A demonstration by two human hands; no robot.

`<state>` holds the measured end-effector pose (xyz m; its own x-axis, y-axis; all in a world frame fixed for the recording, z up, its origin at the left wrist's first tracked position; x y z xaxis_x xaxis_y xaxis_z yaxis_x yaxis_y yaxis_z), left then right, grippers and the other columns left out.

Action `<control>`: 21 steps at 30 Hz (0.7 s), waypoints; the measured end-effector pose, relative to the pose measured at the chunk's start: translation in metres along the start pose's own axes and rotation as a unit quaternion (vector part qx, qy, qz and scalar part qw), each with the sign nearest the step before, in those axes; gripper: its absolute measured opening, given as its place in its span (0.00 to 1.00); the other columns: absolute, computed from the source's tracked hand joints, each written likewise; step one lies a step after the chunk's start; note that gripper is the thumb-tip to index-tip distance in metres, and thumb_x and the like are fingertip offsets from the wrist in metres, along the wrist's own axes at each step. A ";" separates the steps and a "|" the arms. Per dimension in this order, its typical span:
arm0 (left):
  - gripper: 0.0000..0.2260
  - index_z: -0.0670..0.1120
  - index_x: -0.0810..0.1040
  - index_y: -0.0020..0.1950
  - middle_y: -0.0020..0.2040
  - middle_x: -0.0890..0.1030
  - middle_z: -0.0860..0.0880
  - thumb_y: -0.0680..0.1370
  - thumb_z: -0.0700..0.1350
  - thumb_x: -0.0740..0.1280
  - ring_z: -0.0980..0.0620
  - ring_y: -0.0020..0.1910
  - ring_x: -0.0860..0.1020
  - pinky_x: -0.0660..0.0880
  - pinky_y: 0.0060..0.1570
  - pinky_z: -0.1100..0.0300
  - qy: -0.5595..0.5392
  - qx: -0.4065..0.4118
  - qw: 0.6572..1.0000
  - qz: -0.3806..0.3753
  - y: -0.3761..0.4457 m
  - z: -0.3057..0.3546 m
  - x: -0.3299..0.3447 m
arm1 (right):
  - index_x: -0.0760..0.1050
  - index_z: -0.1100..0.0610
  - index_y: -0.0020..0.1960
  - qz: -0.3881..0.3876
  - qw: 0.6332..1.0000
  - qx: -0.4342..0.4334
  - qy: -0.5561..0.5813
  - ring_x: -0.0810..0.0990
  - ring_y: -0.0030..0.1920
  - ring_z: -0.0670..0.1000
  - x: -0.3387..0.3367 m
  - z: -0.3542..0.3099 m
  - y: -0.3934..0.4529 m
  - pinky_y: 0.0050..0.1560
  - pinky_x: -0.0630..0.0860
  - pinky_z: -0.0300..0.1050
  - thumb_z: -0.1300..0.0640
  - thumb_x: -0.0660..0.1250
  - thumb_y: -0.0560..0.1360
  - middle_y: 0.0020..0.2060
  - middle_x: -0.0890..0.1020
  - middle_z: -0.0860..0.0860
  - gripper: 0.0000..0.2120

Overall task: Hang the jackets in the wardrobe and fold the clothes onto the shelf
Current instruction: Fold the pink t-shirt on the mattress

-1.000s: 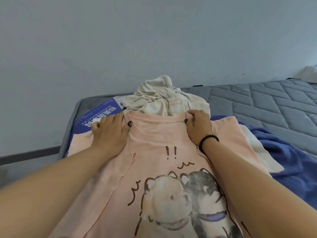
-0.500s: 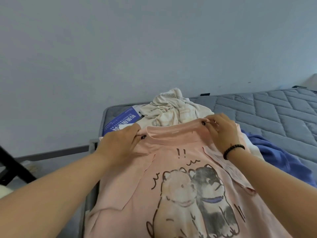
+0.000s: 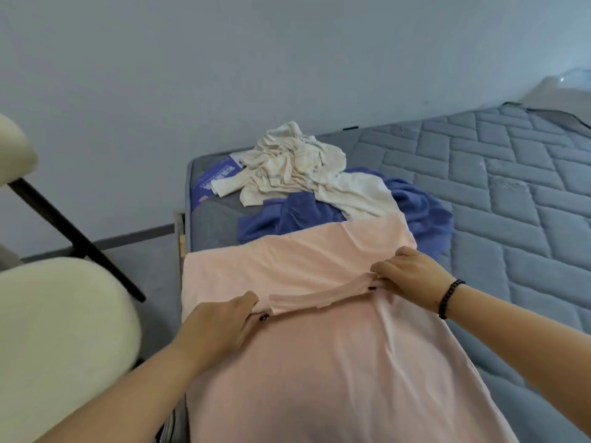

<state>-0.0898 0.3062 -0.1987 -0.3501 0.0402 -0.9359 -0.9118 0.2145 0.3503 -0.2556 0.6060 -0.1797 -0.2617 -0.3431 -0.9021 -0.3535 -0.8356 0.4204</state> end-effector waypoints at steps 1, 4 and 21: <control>0.16 0.51 0.65 0.42 0.25 0.73 0.55 0.82 0.58 0.46 0.53 0.16 0.69 0.49 0.16 0.64 0.002 -0.008 1.000 -0.014 -0.015 0.014 -0.004 | 0.76 0.55 0.43 -0.004 1.000 -0.003 0.007 0.74 0.26 0.52 -0.003 -0.011 -0.017 0.38 0.69 0.41 0.42 0.48 0.82 0.29 0.78 0.46 0.24; 0.20 0.52 0.64 0.41 0.22 0.71 0.56 0.82 0.59 0.40 0.56 0.14 0.66 0.37 0.25 0.68 0.012 -0.017 0.998 -0.057 -0.056 0.048 -0.013 | 0.71 0.51 0.44 -0.011 0.999 -0.015 0.034 0.74 0.25 0.51 -0.019 -0.047 -0.060 0.29 0.69 0.39 0.41 0.48 0.82 0.29 0.77 0.46 0.20; 0.11 0.55 0.65 0.45 0.26 0.71 0.58 0.67 0.57 0.58 0.58 0.18 0.68 0.50 0.23 0.62 0.045 0.229 0.957 -0.171 -0.180 0.145 -0.035 | 0.76 0.55 0.46 -0.078 0.987 -0.114 0.088 0.69 0.29 0.50 -0.051 -0.169 -0.212 0.27 0.68 0.43 0.60 0.63 0.76 0.36 0.72 0.48 0.04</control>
<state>0.1178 0.4076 -0.2350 -0.0845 -0.1890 -0.9783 -0.7944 0.6055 -0.0484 -0.0155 0.7285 -0.2399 -0.0528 -0.2561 -0.9652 -0.1611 -0.9517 0.2613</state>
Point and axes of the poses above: each hand's wrist, its own y-axis towards the middle knuckle, its own x-axis out of the palm, z = x × y, the point moved 3 cm from there along y, towards the middle knuckle
